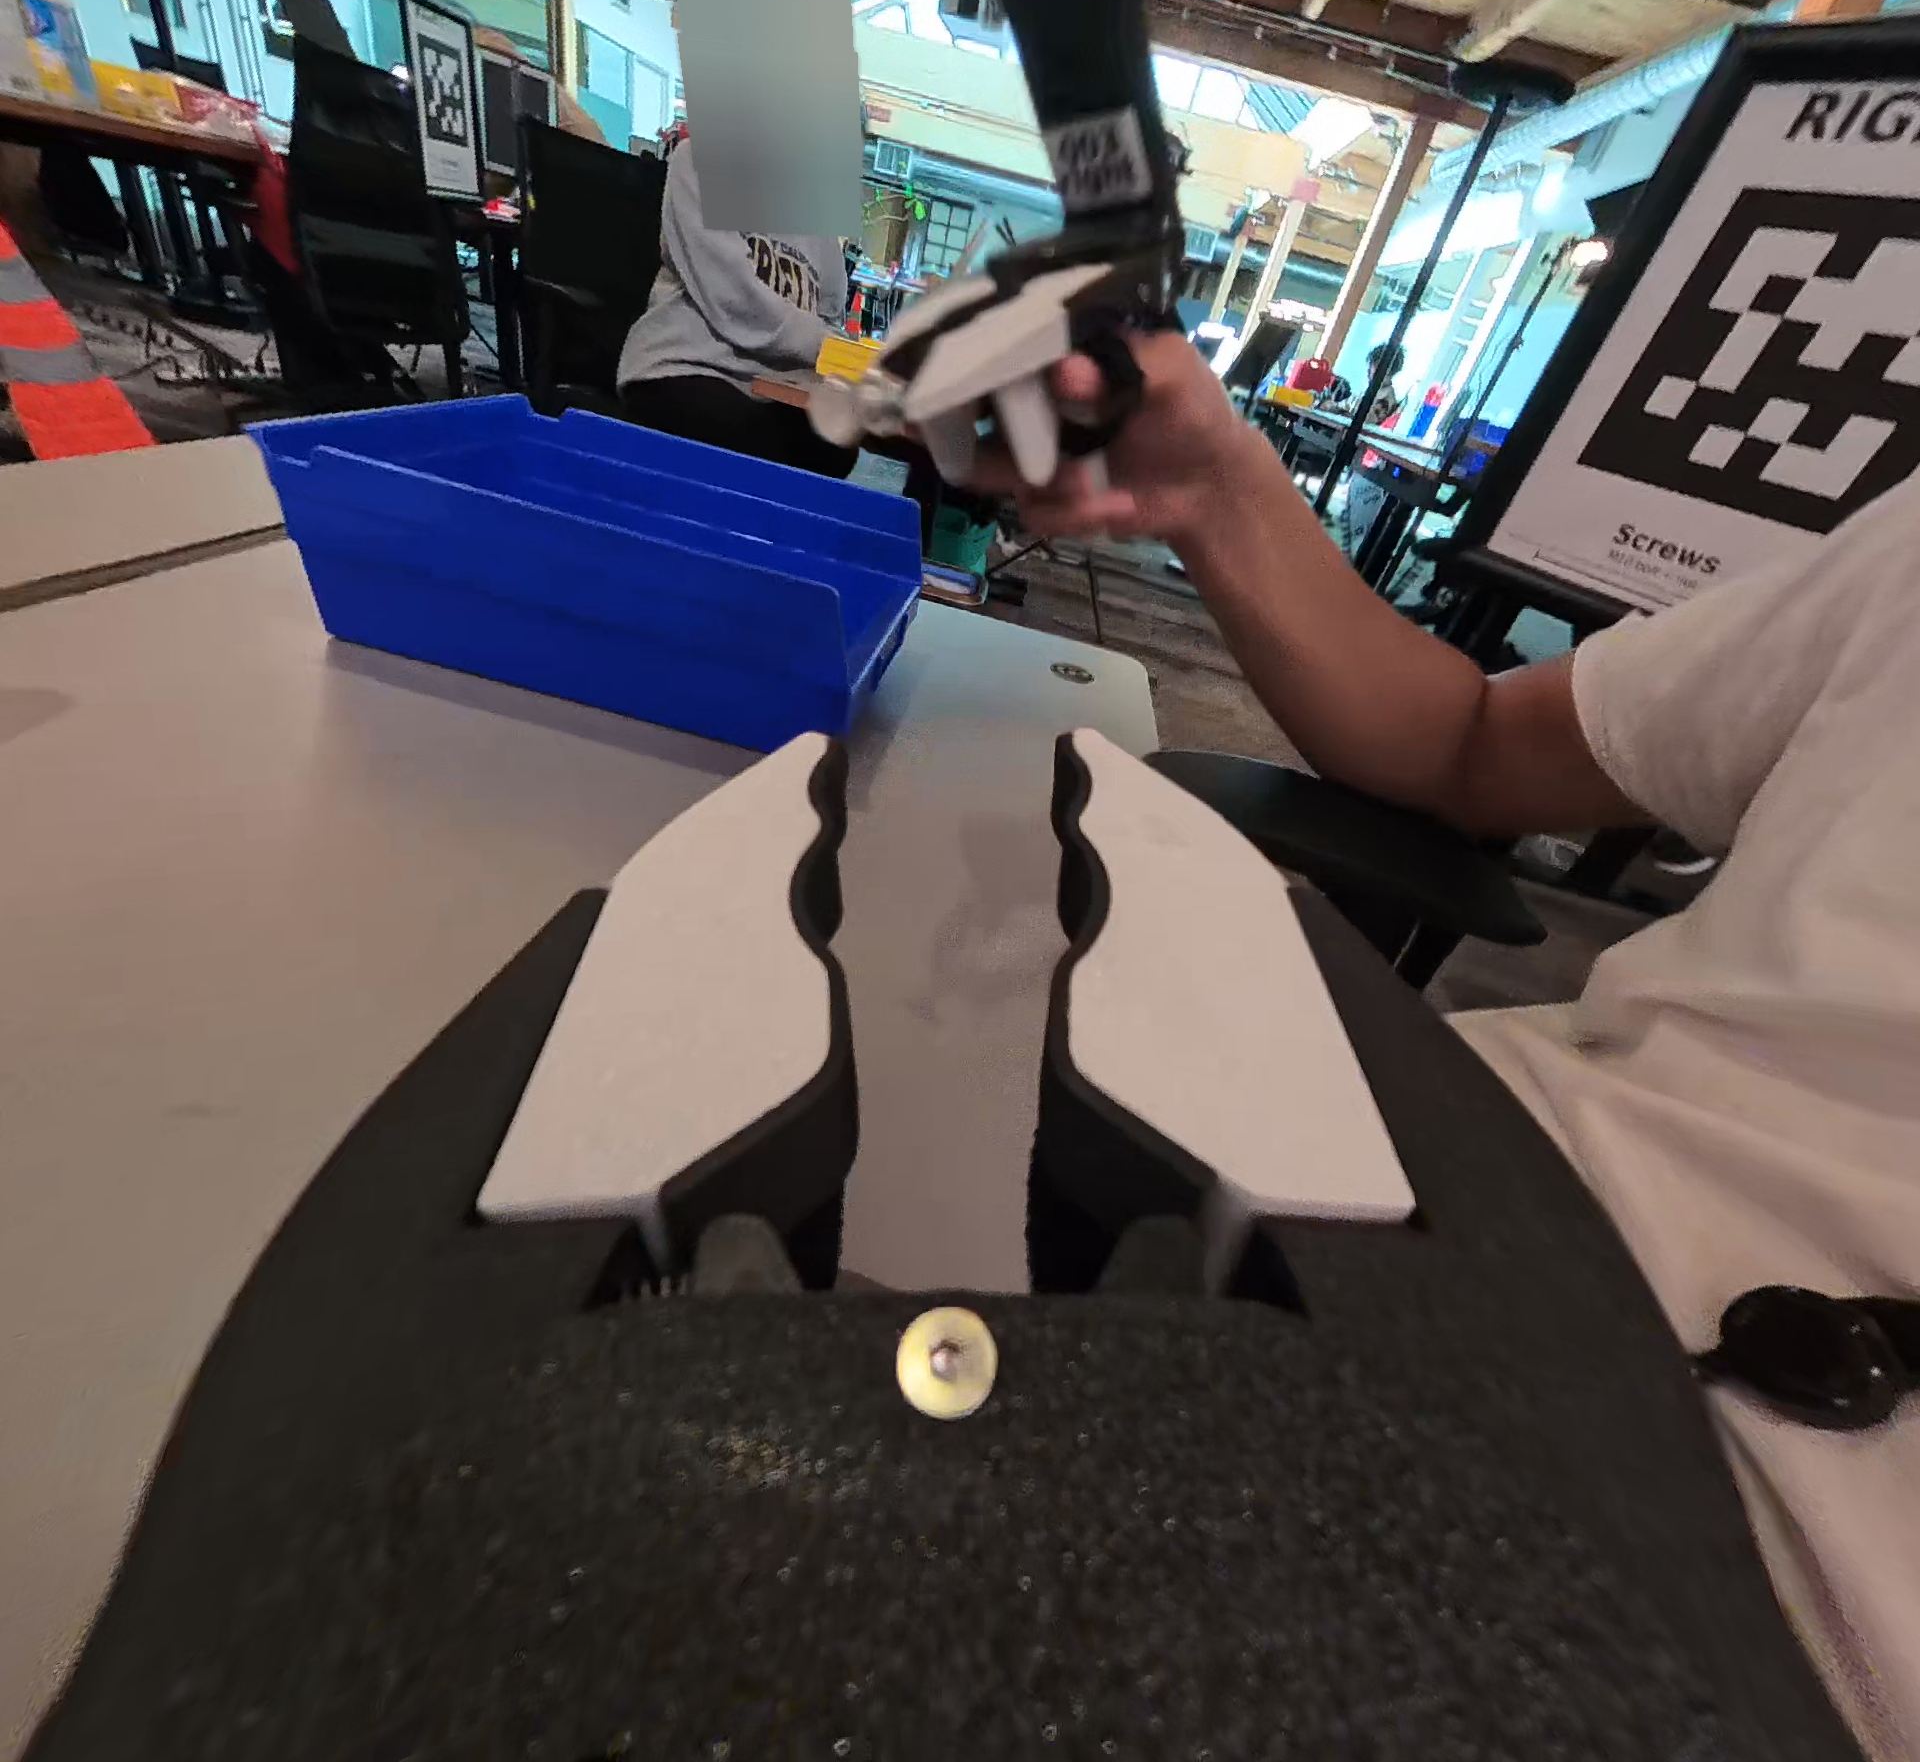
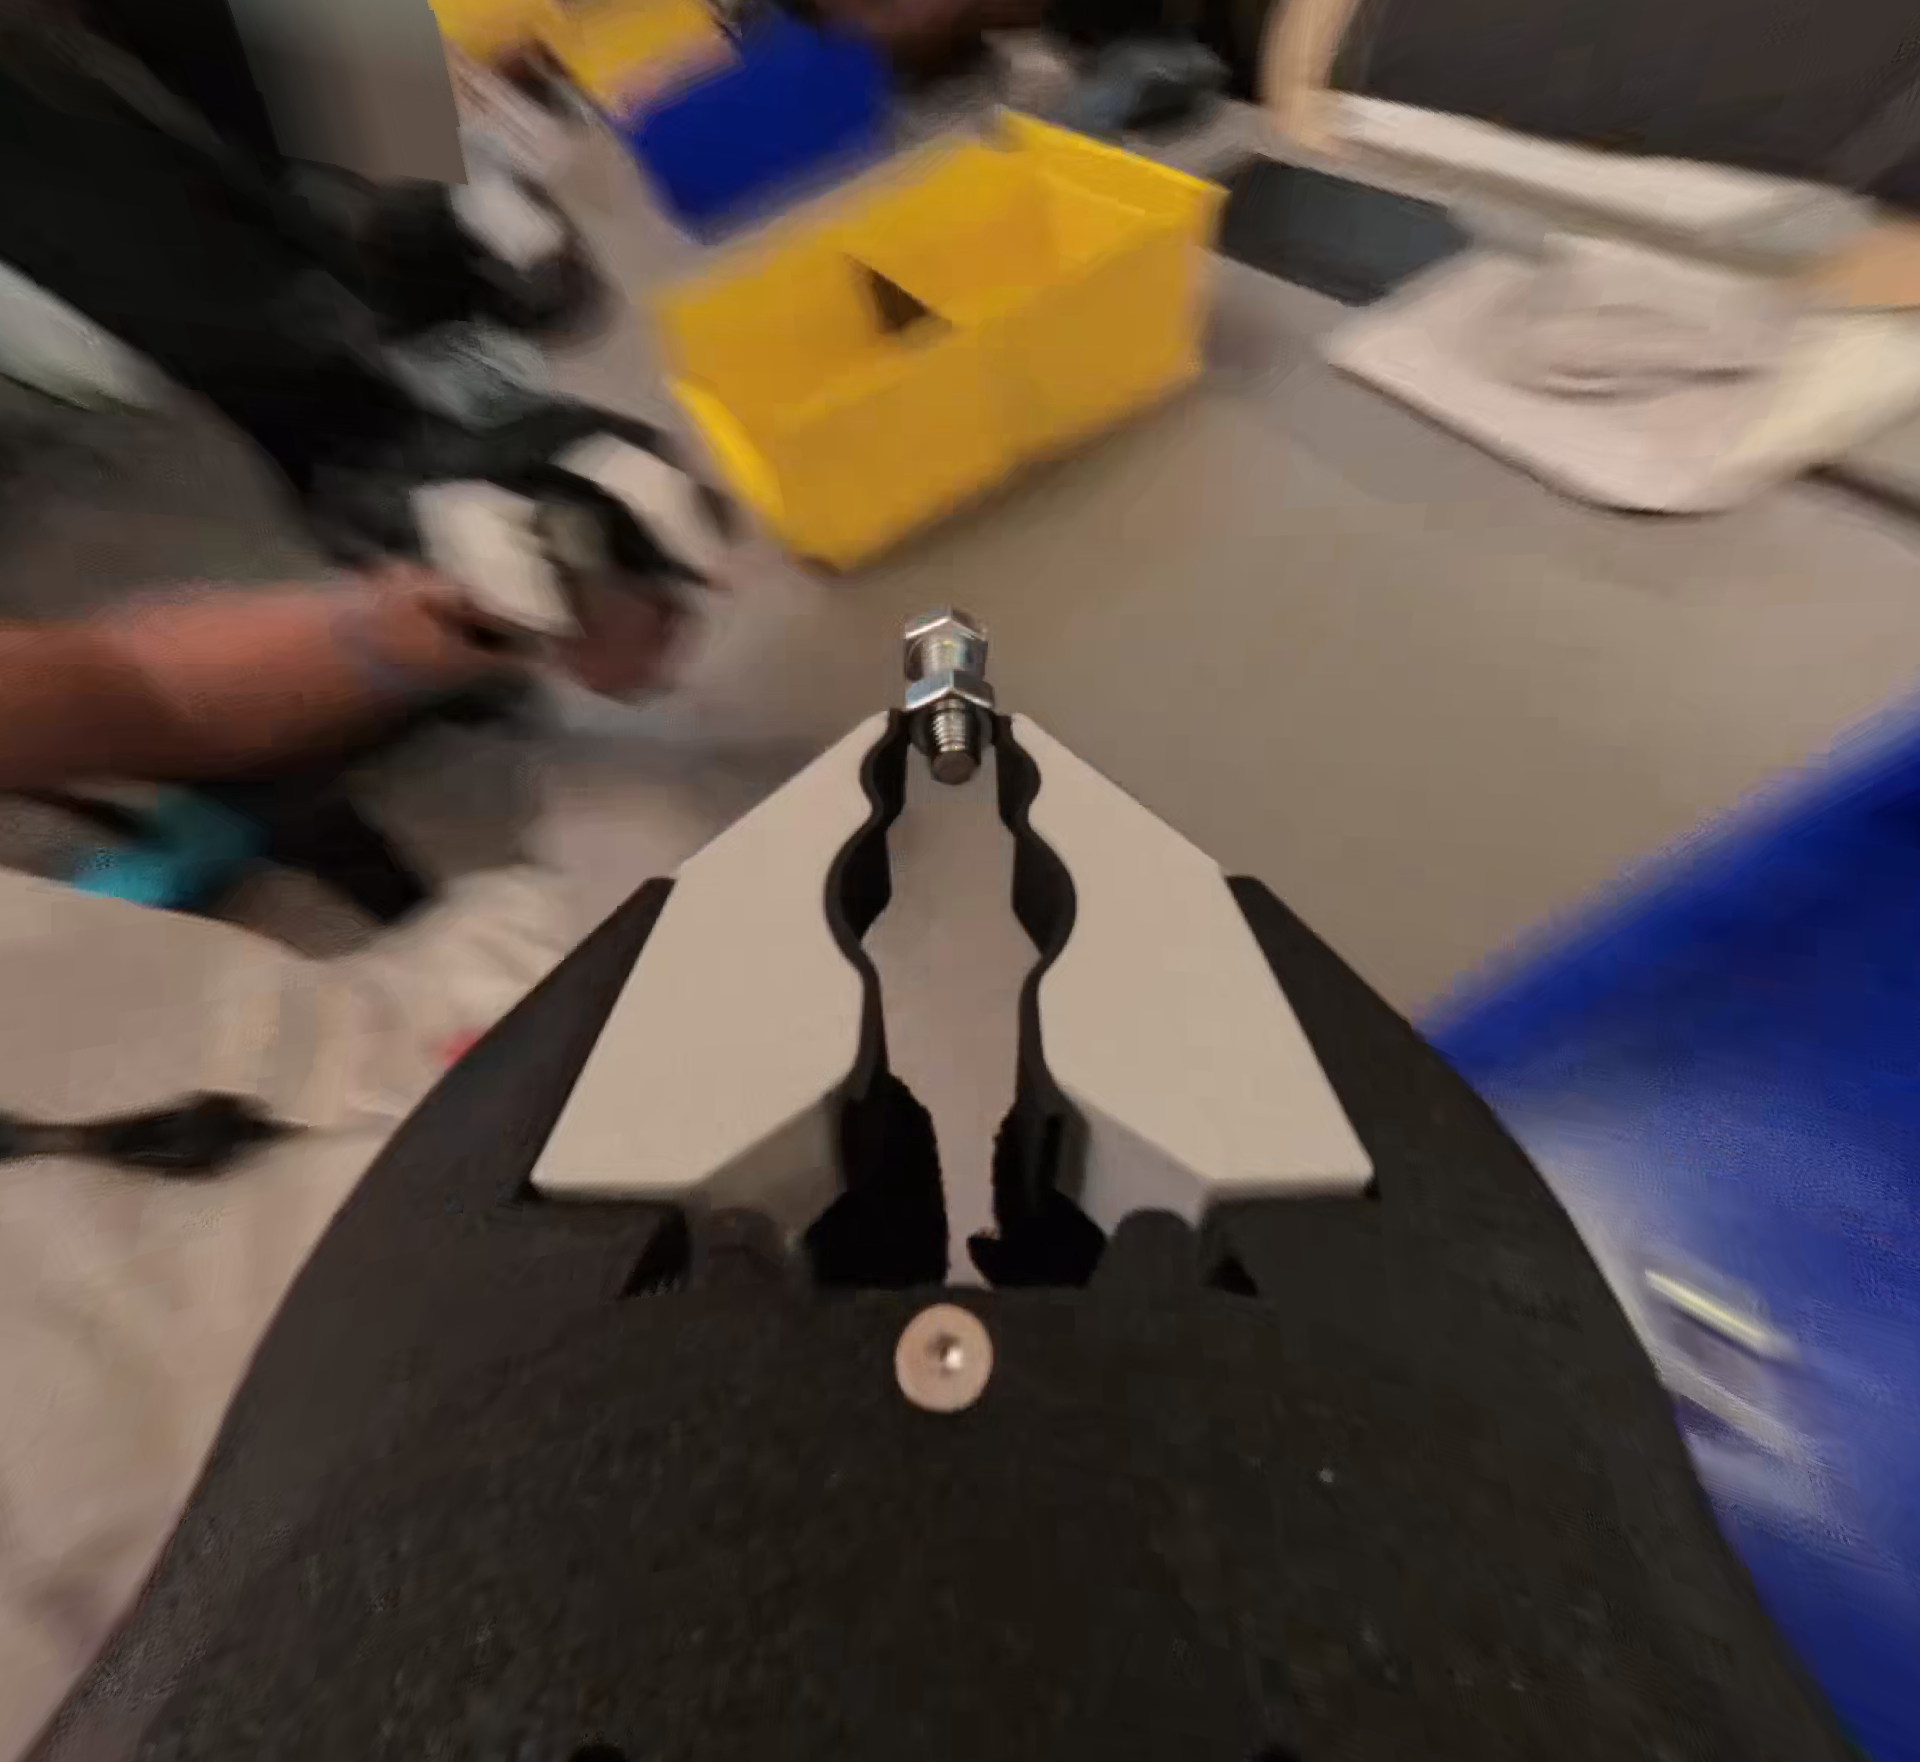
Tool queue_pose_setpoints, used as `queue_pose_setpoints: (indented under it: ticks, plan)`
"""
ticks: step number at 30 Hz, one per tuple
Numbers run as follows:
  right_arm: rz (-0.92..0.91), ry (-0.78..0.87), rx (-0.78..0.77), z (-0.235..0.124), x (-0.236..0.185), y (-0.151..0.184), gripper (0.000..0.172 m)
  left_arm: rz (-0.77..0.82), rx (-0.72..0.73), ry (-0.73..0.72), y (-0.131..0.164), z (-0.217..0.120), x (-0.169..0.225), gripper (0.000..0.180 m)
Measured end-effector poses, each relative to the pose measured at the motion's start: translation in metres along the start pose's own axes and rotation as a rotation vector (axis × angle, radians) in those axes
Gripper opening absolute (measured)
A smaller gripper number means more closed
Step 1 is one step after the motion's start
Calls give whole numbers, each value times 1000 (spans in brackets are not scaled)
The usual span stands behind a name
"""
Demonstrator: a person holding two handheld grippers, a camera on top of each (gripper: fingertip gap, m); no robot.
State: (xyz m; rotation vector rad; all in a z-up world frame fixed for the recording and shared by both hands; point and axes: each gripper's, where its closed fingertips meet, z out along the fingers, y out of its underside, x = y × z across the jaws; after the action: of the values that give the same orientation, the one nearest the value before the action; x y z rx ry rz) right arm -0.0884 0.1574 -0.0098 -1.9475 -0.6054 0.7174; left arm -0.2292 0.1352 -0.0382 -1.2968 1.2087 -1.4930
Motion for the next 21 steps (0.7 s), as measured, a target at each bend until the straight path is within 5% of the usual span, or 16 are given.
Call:
queue_pose_setpoints:
  ticks: [4,8,14,21]
  plan:
    - [-201,525,-580,-69,131,39,17,-97,-16,-12,7,4,-5,37]
    - [12,520,-1134,-114,170,123,16,-107,-65,-42,16,10,-3,36]
    - [205,490,-1344,-118,184,181,16,-114,-83,-85,34,-7,10,34]
    - [145,519,-1173,-95,214,175,17,-126,-81,-84,35,-10,11,33]
